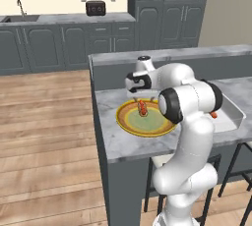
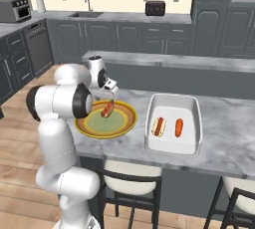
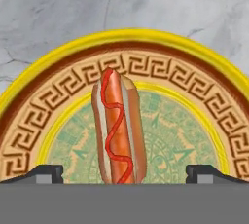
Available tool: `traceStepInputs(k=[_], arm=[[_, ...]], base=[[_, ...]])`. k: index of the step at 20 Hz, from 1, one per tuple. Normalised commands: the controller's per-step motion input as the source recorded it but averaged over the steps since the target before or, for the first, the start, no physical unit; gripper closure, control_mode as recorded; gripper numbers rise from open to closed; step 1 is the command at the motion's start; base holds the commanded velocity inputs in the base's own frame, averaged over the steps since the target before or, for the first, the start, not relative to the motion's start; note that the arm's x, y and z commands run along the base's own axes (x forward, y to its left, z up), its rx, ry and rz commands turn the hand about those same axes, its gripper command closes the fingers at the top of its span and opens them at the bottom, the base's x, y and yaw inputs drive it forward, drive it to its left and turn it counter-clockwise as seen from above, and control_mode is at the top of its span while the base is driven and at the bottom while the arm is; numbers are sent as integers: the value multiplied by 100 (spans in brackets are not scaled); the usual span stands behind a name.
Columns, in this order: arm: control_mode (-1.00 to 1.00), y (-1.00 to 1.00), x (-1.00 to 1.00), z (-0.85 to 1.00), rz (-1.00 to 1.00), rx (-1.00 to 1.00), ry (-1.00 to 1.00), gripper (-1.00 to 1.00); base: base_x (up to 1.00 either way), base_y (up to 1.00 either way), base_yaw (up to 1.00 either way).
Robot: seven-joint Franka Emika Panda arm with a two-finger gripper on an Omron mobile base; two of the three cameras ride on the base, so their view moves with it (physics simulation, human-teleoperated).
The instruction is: Place one cooked food and one vegetable from the large plate to each tupperware container.
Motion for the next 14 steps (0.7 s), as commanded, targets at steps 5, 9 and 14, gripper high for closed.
traceStepInputs(k=[5,9,14], arm=[[-100,0,0,-55,-1,0,10,-100],[-100,0,8,-58,-1,0,13,-100],[-100,0,8,-54,0,0,5,-100]], base=[[0,0,0],[0,0,0],[0,0,0]])
